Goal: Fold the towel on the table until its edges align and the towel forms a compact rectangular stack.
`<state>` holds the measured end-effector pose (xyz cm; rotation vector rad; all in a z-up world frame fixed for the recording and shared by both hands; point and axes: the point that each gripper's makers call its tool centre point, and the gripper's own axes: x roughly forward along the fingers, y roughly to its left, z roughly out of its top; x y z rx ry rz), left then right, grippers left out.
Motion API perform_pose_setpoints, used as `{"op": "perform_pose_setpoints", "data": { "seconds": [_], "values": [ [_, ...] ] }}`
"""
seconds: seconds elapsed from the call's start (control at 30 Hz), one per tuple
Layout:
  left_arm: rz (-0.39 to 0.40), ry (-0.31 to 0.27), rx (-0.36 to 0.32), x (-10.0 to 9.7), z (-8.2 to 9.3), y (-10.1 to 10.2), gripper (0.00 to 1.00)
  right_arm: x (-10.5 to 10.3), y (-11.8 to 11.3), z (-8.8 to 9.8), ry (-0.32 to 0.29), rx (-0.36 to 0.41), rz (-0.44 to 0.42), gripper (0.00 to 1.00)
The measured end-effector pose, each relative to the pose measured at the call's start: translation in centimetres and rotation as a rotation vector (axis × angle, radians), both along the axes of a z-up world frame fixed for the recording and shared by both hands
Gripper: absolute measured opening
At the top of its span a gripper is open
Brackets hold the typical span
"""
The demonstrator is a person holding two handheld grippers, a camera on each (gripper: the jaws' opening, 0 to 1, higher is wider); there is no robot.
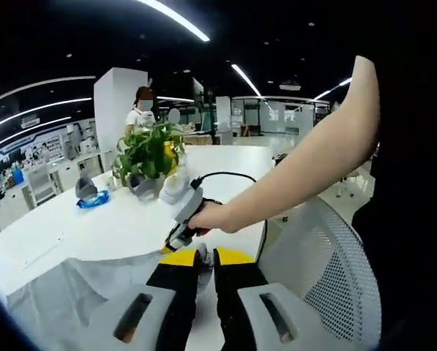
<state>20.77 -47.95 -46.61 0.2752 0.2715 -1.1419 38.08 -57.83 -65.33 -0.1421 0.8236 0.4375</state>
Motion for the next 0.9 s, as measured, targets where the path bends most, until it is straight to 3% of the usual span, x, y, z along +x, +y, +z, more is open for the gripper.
{"op": "perform_pose_setpoints", "data": {
  "seconds": [0.17, 0.33, 0.47, 0.53, 0.6, 0.9],
  "values": [
    [0.005, 0.002, -0.002, 0.0, 0.2, -0.1, 0.08, 0.7, -0.7, 2.2, -0.041, 0.217, -0.128, 0.05],
    [-0.013, -0.009, -0.008, -0.6, 1.2, -0.6, 0.08, 2.0, -1.8, 7.1, -0.149, 0.324, -0.098, 0.05],
    [-0.051, -0.034, -0.018, -1.1, 2.6, -1.7, 0.08, 2.9, -3.2, 11.7, -0.228, 0.354, -0.095, 0.05],
    [-0.075, -0.048, -0.027, -1.4, 3.3, -2.3, 0.08, 3.3, -3.8, 12.8, -0.247, 0.355, -0.091, 0.05],
    [-0.096, -0.056, -0.033, -1.7, 4.0, -2.8, 0.08, 3.9, -4.6, 15.1, -0.290, 0.363, -0.084, 0.05],
    [-0.228, -0.102, -0.043, -3.8, 6.3, -5.1, 0.08, 4.6, -6.9, 19.7, -0.354, 0.365, -0.069, 0.04]
  ]
}}
